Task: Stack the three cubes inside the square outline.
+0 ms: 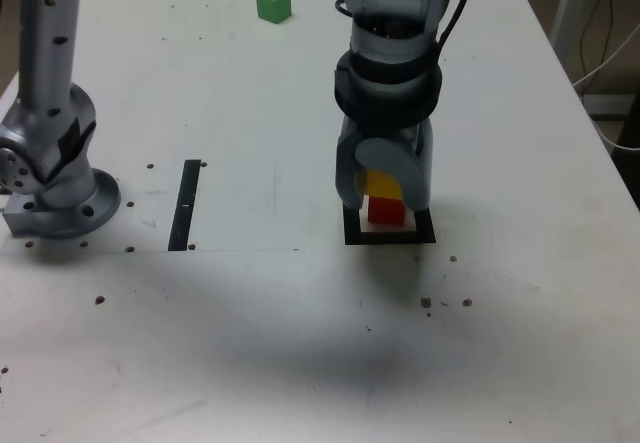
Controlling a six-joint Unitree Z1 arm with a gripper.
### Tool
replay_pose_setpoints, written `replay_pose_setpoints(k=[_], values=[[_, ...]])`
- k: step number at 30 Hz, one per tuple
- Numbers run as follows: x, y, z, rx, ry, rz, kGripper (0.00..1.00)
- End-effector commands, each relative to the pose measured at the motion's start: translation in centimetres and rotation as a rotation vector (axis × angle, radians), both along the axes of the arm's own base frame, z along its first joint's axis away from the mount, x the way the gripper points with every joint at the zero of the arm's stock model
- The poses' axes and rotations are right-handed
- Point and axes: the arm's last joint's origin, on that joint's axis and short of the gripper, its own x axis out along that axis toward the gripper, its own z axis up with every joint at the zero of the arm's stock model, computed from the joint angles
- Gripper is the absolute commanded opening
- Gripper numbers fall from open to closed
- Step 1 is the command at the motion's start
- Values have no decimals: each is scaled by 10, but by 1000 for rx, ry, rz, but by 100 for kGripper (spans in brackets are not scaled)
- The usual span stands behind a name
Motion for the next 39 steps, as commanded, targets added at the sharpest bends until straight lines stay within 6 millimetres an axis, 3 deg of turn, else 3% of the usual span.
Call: replay_pose_setpoints(k=[1,4,9,15,21,23,32,39], values=[[1,1,0,2,-8,3,31],[1,1,0,4,-14,3,34],[0,1,-1,9,-2,-1,51],[-1,2,-1,14,7,-4,62],[-5,4,4,25,0,-6,92],[-8,5,6,30,4,-6,97],[-26,11,24,64,14,-4,99],[-46,38,46,81,31,-21,99]])
